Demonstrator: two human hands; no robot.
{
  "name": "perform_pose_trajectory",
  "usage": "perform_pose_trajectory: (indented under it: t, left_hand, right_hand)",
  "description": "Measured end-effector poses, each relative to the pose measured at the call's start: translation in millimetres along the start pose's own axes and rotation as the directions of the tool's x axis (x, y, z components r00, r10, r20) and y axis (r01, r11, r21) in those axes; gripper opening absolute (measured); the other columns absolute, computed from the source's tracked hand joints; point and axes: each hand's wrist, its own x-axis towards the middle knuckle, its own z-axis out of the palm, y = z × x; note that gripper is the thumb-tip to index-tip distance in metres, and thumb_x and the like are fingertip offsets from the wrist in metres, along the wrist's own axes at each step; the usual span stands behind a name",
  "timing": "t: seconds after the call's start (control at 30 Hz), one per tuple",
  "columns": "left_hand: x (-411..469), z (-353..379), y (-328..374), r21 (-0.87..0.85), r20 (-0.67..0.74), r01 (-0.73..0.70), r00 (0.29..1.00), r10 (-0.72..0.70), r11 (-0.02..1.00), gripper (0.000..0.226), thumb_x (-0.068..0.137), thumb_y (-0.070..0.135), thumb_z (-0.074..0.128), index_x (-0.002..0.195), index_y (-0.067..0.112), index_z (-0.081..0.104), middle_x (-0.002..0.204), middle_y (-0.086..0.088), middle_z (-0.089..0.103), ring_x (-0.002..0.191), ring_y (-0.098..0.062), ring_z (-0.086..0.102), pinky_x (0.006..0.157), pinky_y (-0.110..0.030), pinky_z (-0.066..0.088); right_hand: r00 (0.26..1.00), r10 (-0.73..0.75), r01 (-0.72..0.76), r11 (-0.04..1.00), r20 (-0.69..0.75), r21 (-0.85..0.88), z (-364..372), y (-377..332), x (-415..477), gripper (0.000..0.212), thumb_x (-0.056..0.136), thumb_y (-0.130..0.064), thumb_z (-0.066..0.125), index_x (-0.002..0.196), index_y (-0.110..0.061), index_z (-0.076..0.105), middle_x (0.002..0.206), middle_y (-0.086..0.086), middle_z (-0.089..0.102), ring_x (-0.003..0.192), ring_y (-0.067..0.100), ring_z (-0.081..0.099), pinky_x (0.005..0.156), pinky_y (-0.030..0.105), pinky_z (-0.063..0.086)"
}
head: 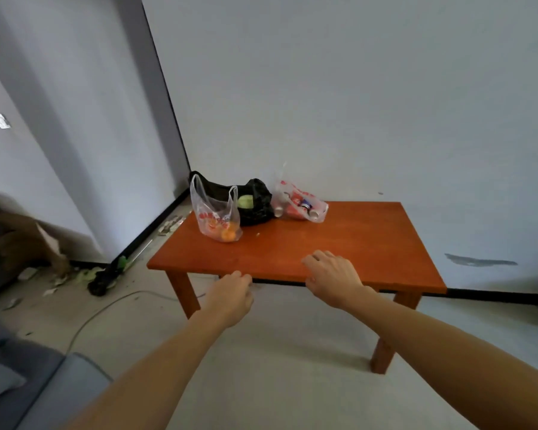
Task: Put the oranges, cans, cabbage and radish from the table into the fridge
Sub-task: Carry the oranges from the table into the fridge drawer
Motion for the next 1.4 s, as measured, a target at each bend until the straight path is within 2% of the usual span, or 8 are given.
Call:
perform_pose_trajectory:
  t: [0.37, 0.57, 0.7, 0.97, 1.13, 1.23, 1.3, 1.4]
  left_hand:
    - [140, -1, -142, -0.034, -0.036, 0.190, 0.981, -0.191, 0.981, 0.019, 0.094, 0.033, 0.049, 0.108, 0.024, 0.058, 0.099, 0.006, 0.055, 0.089, -0.013, 0.057, 0.069, -0.027, 0.044]
    - [205, 17, -235, -0.031, -0.053, 0.235, 0.970, -0.236, 0.972, 0.020, 0.094, 0.031, 0.048, 0.108, 0.022, 0.060, 0.098, 0.006, 0.056, 0.085, -0.013, 0.056, 0.070, -0.028, 0.047]
    - [261, 25, -298, -0.031, -0.105, 0.191, 0.975, -0.193, 0.981, 0.022, 0.096, 0.031, 0.046, 0.111, 0.021, 0.059, 0.103, 0.005, 0.058, 0.089, -0.011, 0.056, 0.073, -0.024, 0.040]
    - [396, 11, -422, 0.084, -0.135, 0.088, 0.988, -0.077, 0.993, 0.026, 0.096, 0.027, 0.046, 0.119, 0.019, 0.056, 0.118, 0.002, 0.057, 0.105, -0.012, 0.053, 0.095, -0.030, 0.041]
    - [470, 17, -443, 0.032, -0.212, -0.010, 0.977, 0.017, 0.999, 0.030, 0.095, 0.027, 0.049, 0.122, 0.017, 0.057, 0.126, -0.003, 0.053, 0.116, -0.019, 0.048, 0.100, -0.036, 0.037]
    - [513, 42, -444, 0.057, -0.227, -0.101, 0.968, 0.112, 0.993, 0.036, 0.096, 0.029, 0.047, 0.130, 0.019, 0.054, 0.139, -0.007, 0.047, 0.131, -0.025, 0.039, 0.108, -0.041, 0.031]
    - [536, 66, -444, 0.111, -0.137, -0.161, 0.975, 0.176, 0.981, 0.041, 0.099, 0.035, 0.039, 0.138, 0.025, 0.046, 0.150, -0.007, 0.037, 0.141, -0.026, 0.027, 0.113, -0.044, 0.023]
    - [558, 107, -444, 0.198, 0.110, -0.252, 0.966, 0.234, 0.947, 0.045, 0.101, 0.042, 0.028, 0.144, 0.030, 0.035, 0.157, -0.005, 0.024, 0.146, -0.026, 0.014, 0.117, -0.049, 0.012]
  right_hand:
    - [0.982, -0.178, 0.176, 0.984, 0.062, 0.041, 57, -21, 224, 0.036, 0.094, -0.025, 0.048, 0.130, -0.021, 0.049, 0.129, 0.005, 0.053, 0.114, 0.022, 0.052, 0.091, 0.036, 0.046]
    - [0.971, -0.232, 0.230, 0.973, 0.052, 0.032, 104, -51, 330, 0.036, 0.095, -0.027, 0.047, 0.130, -0.021, 0.049, 0.124, 0.002, 0.055, 0.110, 0.019, 0.053, 0.089, 0.035, 0.047]
    - [0.971, -0.238, 0.238, 0.971, 0.034, 0.022, 139, -70, 409, 0.036, 0.096, -0.027, 0.045, 0.131, -0.020, 0.048, 0.125, 0.005, 0.055, 0.111, 0.021, 0.054, 0.087, 0.035, 0.046]
    - [0.988, -0.154, 0.152, 0.985, 0.016, 0.086, 179, -104, 546, 0.028, 0.097, -0.030, 0.044, 0.123, -0.020, 0.052, 0.120, 0.000, 0.056, 0.107, 0.016, 0.054, 0.091, 0.032, 0.048]
    - [0.986, -0.140, 0.134, 0.989, 0.091, 0.067, 205, -92, 594, 0.030, 0.097, -0.027, 0.038, 0.121, -0.018, 0.053, 0.118, 0.003, 0.054, 0.105, 0.019, 0.053, 0.086, 0.033, 0.046]
    - [0.970, -0.156, 0.146, 0.987, 0.189, 0.067, 233, -78, 618, 0.029, 0.097, -0.028, 0.037, 0.118, -0.019, 0.054, 0.114, 0.001, 0.055, 0.102, 0.020, 0.055, 0.080, 0.038, 0.049]
    - [0.943, -0.171, 0.158, 0.985, 0.286, 0.068, 252, -67, 629, 0.027, 0.097, -0.028, 0.036, 0.114, -0.019, 0.056, 0.111, -0.001, 0.058, 0.100, 0.019, 0.057, 0.076, 0.041, 0.051]
    - [0.884, -0.149, 0.144, 0.989, 0.444, 0.045, 280, -49, 632, 0.026, 0.099, -0.029, 0.038, 0.112, -0.017, 0.056, 0.111, 0.004, 0.060, 0.100, 0.024, 0.060, 0.077, 0.041, 0.051]
